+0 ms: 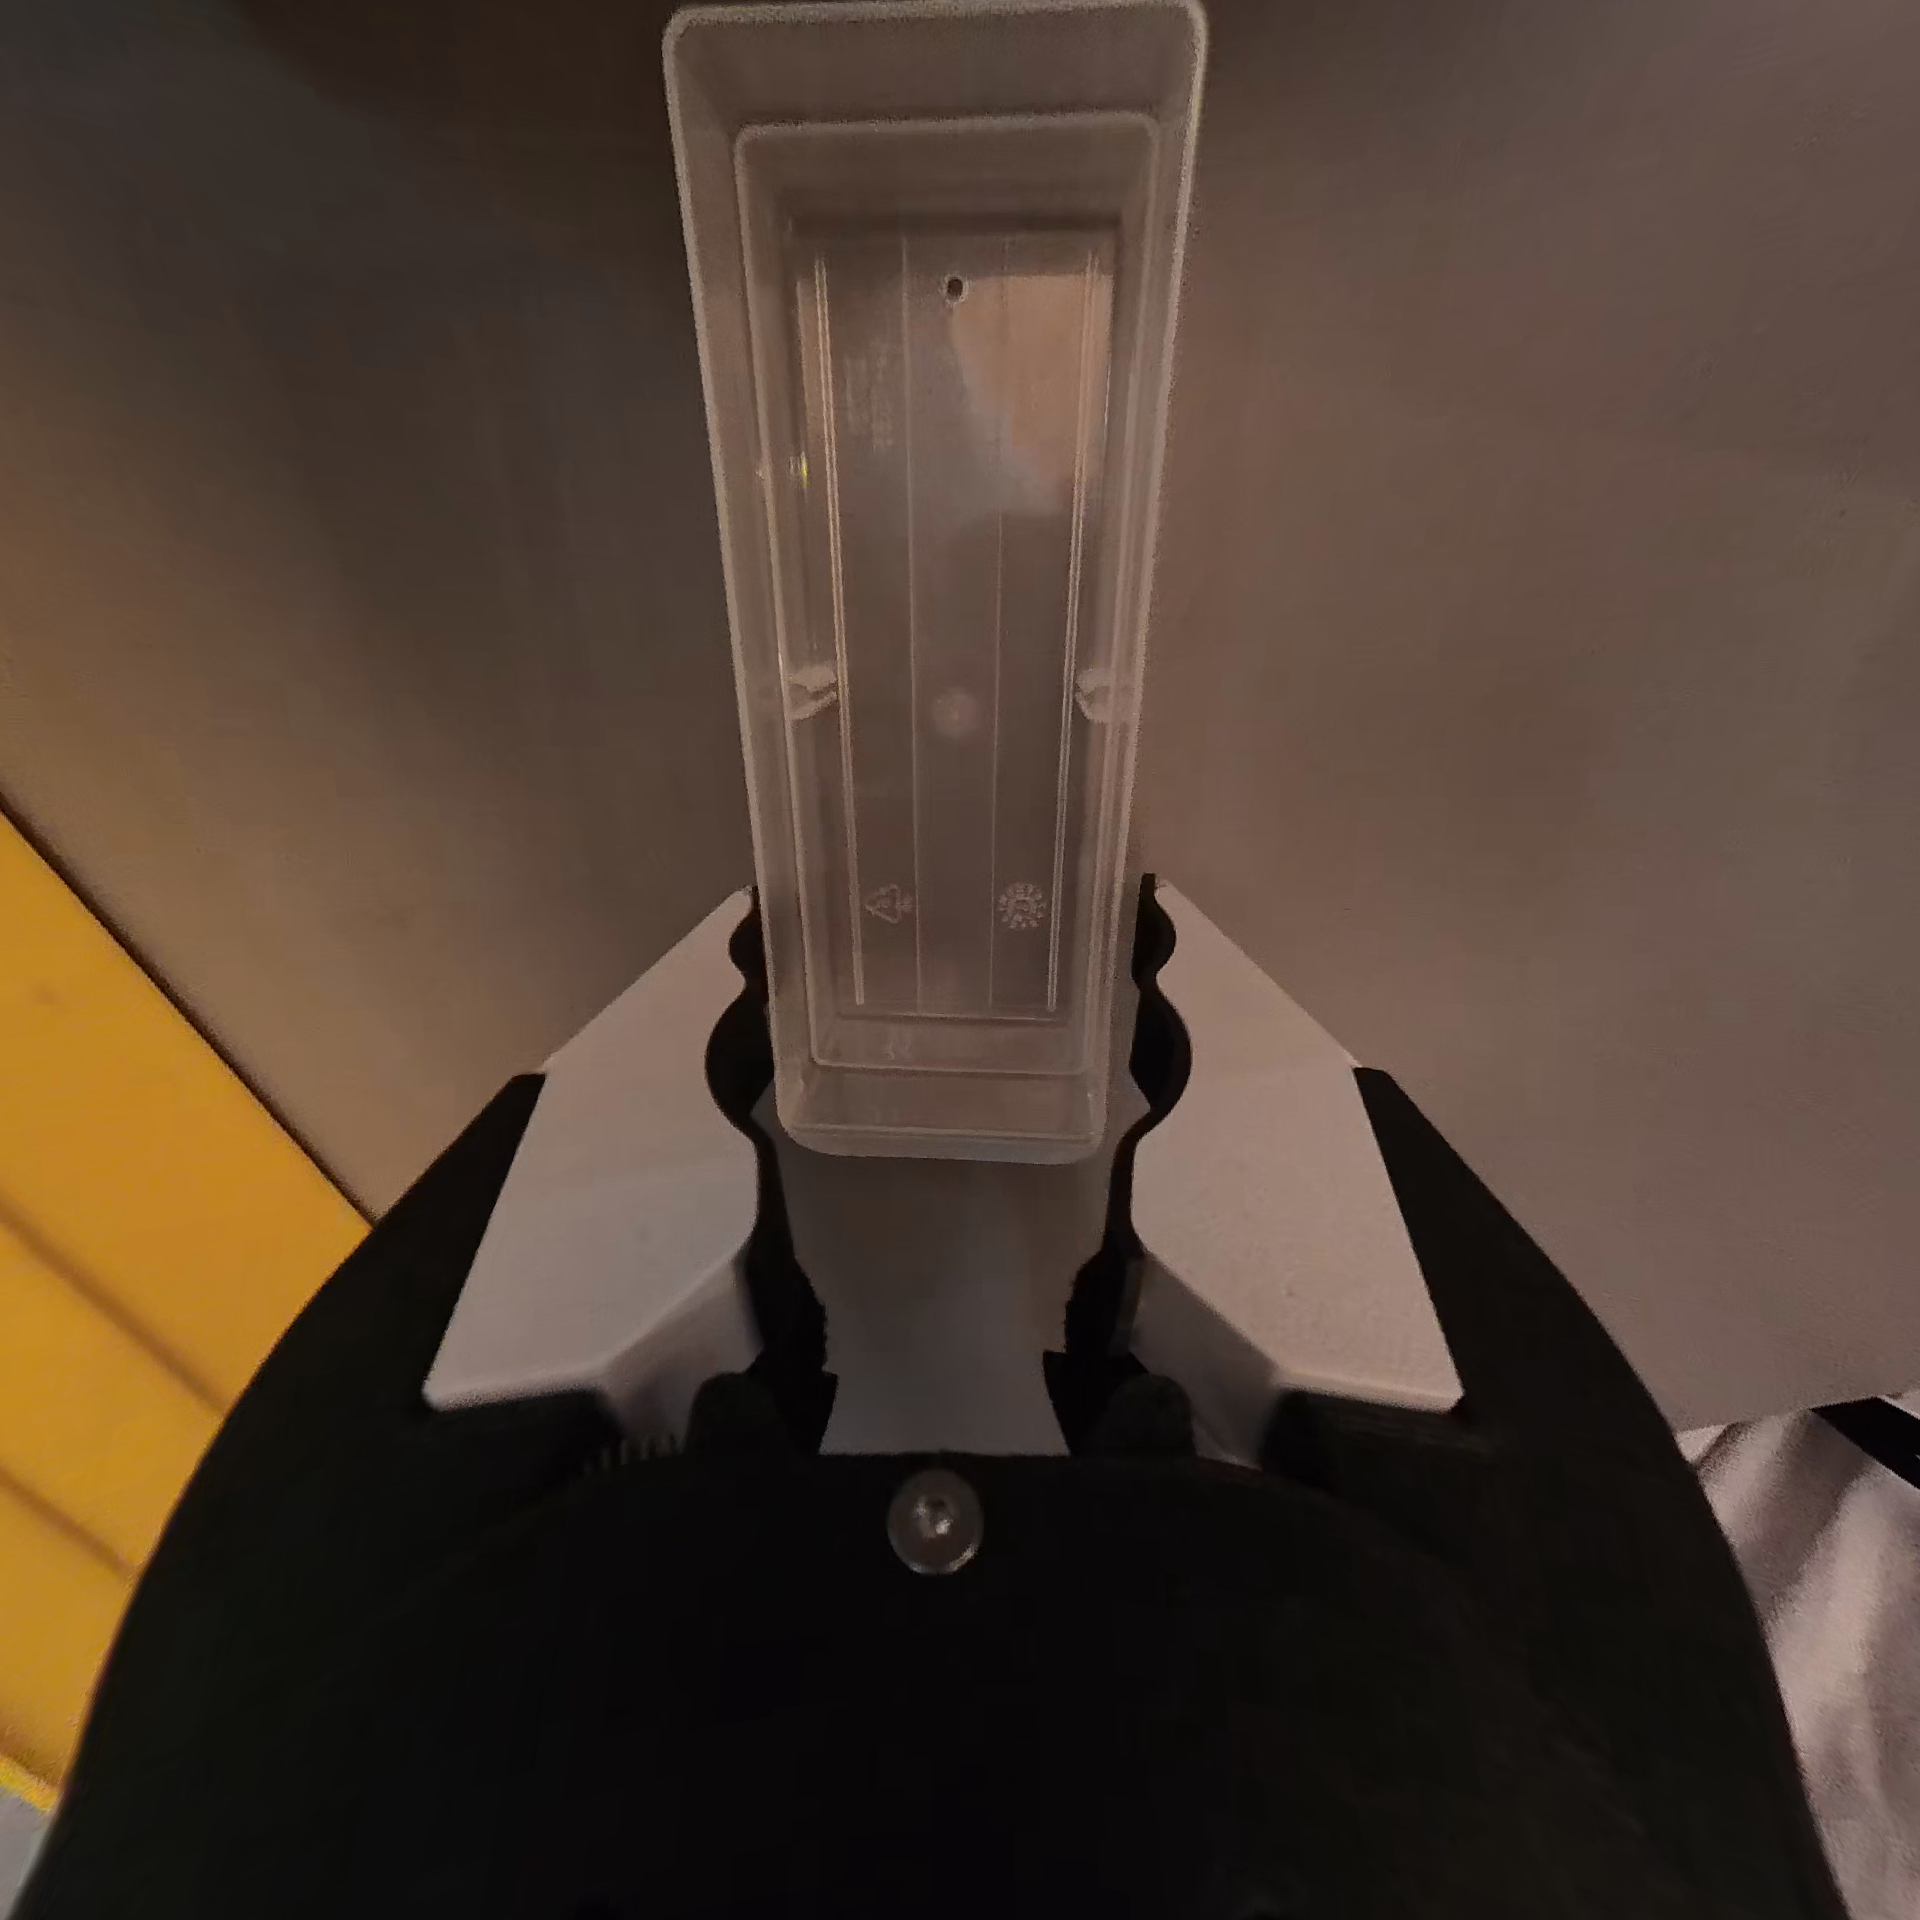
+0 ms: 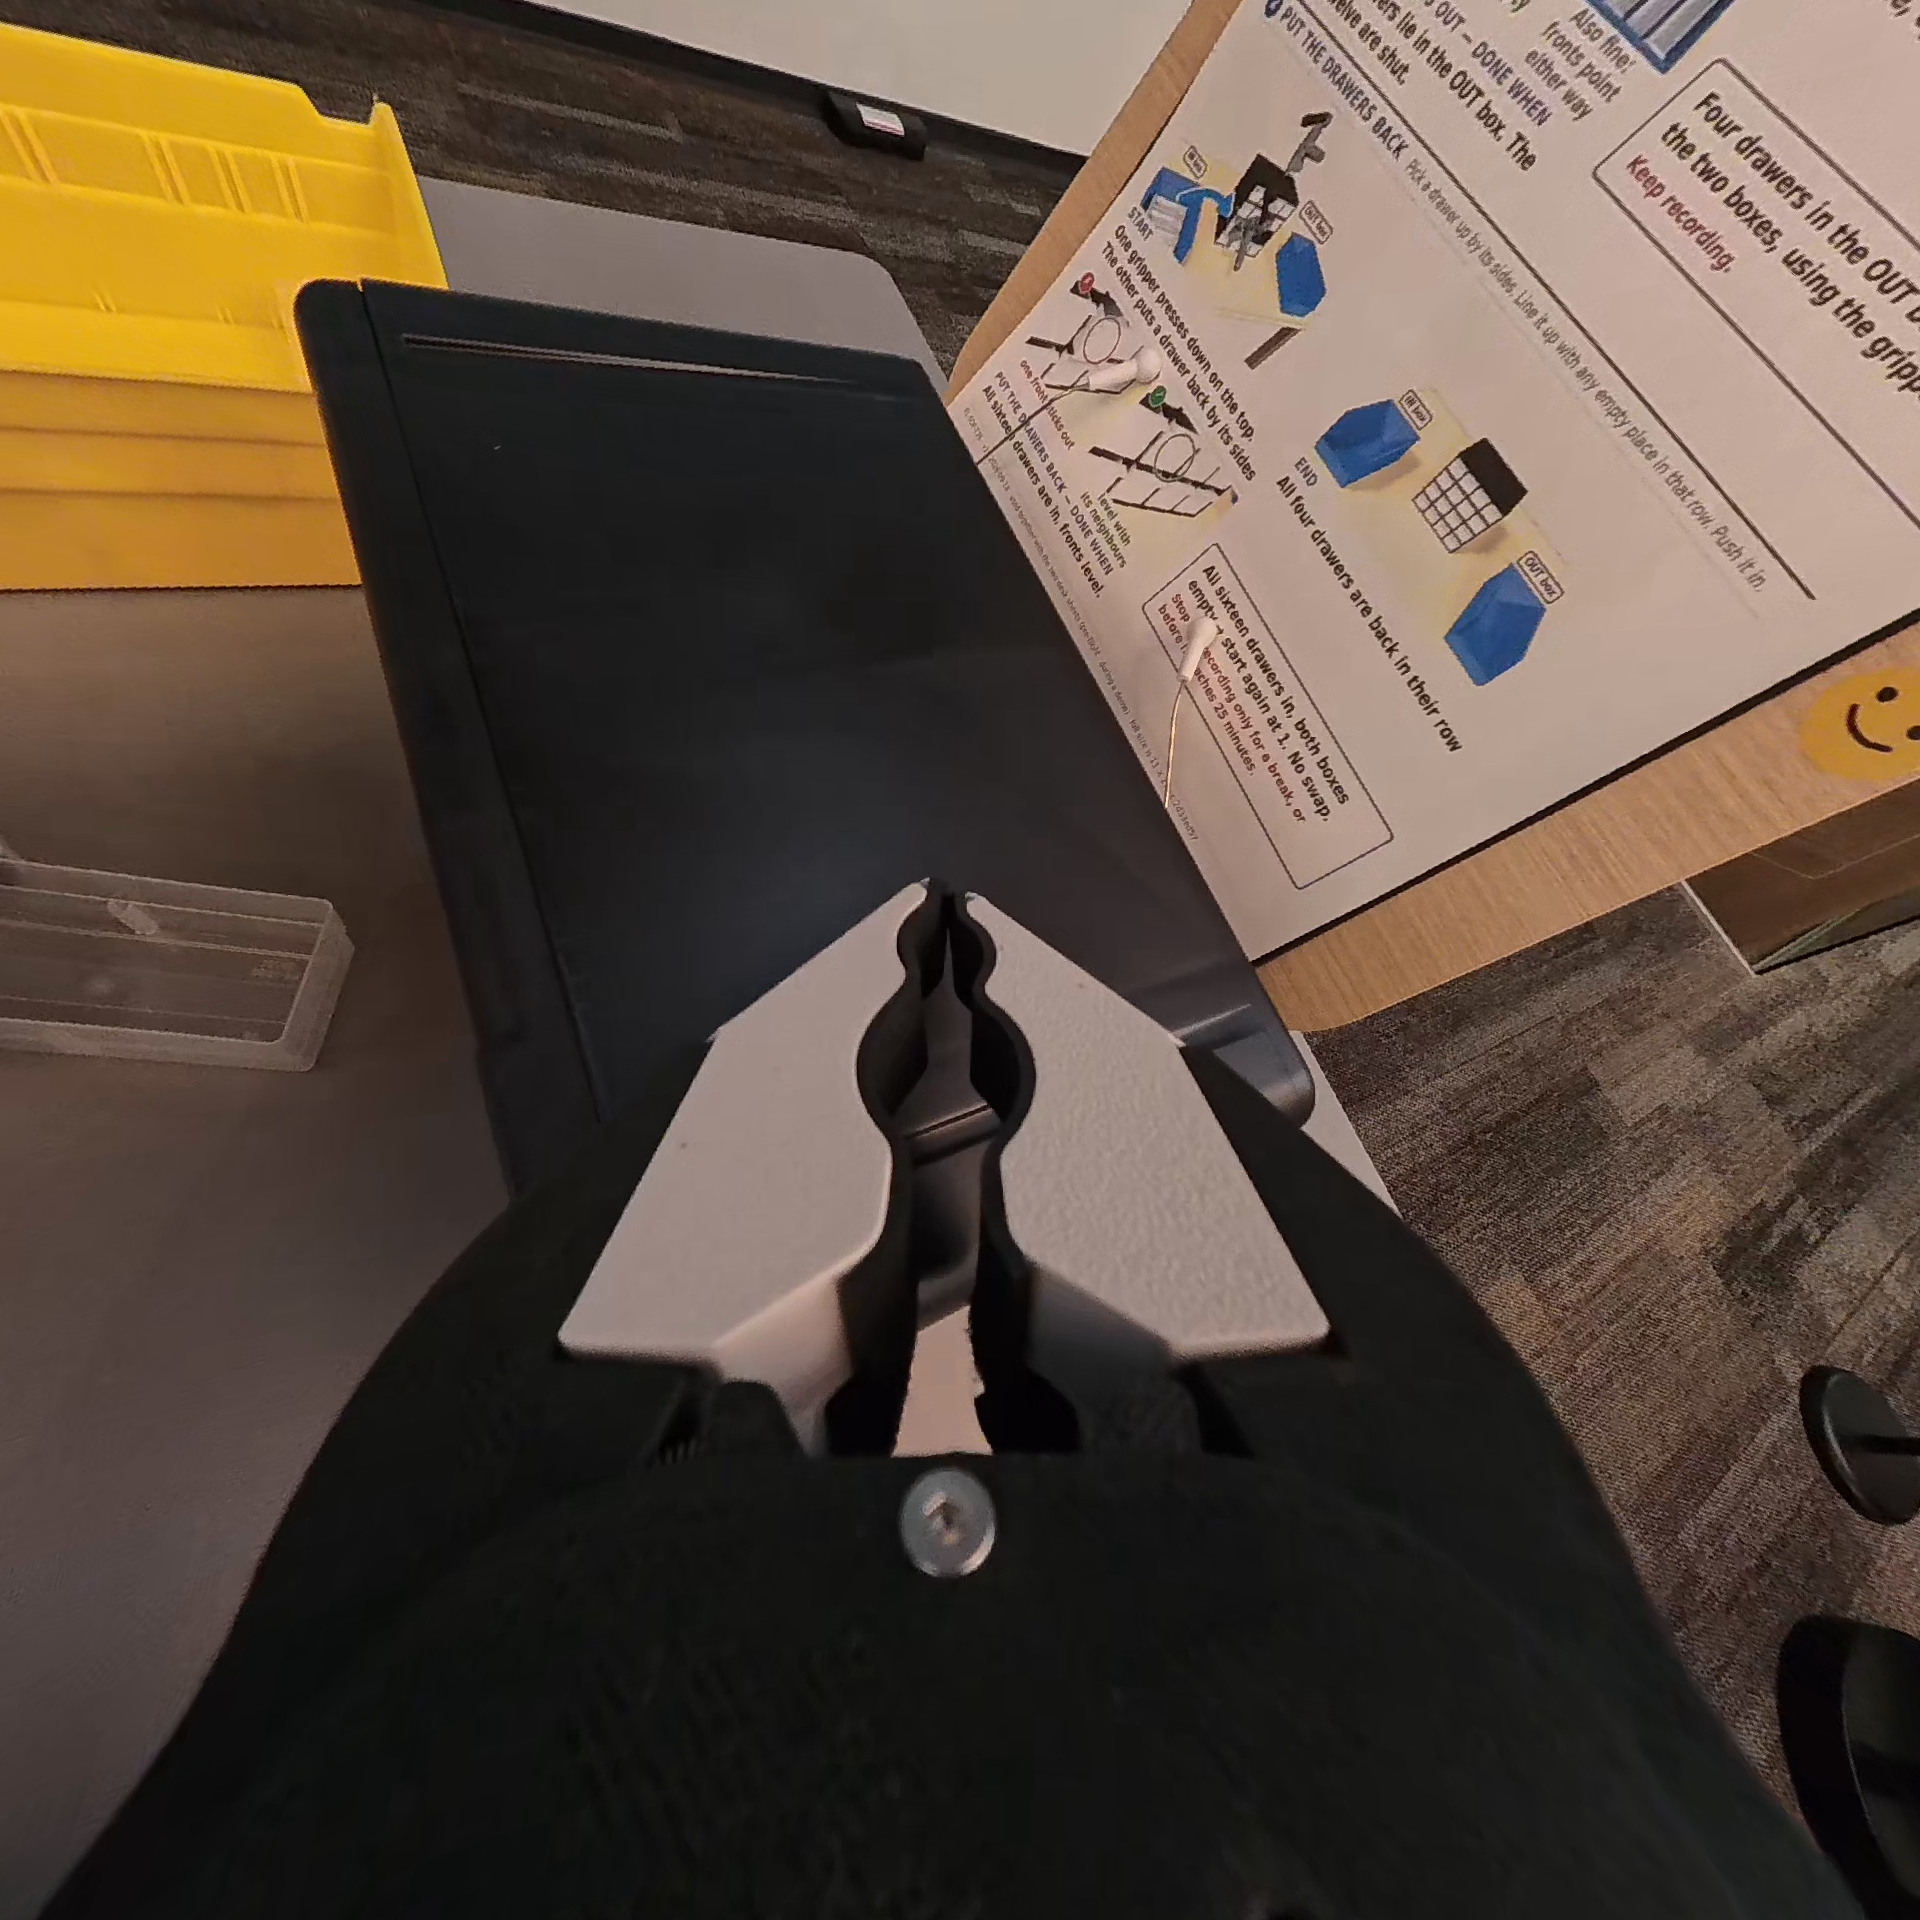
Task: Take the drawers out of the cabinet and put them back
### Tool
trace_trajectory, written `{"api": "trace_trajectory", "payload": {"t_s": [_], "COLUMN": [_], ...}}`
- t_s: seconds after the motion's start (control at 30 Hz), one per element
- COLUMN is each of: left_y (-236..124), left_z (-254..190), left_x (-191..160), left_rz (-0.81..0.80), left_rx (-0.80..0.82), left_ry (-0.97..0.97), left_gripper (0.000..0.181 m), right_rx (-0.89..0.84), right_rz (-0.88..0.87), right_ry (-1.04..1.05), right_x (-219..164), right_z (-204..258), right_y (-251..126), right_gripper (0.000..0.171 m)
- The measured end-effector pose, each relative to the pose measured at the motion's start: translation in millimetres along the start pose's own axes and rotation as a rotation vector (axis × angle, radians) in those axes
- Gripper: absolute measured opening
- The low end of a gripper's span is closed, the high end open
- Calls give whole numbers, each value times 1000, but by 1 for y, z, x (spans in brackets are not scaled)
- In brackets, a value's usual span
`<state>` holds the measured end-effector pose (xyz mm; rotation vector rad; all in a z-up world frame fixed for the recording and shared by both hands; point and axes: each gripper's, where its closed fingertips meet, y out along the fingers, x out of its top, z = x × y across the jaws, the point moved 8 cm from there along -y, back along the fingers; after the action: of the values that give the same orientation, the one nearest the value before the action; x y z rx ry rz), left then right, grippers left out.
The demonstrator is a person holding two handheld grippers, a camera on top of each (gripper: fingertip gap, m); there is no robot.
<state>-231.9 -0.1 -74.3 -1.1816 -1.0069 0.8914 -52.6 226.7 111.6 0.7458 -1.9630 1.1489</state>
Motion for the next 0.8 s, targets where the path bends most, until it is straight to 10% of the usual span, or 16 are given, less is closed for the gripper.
{"api": "trace_trajectory", "payload": {"t_s": [0.03, 0.8], "left_y": [1, -56], "left_z": [0, -7], "left_x": [1, 52], "left_rz": [13, -107], "left_rx": [9, 24], "left_ry": [5, -98], "left_gripper": [68, 59], "right_rx": [3, 36], "right_rz": [-3, -49], "right_ry": [3, 39], "right_x": [0, -2], "right_z": [0, -3], "right_y": [0, -2], "right_gripper": [0, 0]}}
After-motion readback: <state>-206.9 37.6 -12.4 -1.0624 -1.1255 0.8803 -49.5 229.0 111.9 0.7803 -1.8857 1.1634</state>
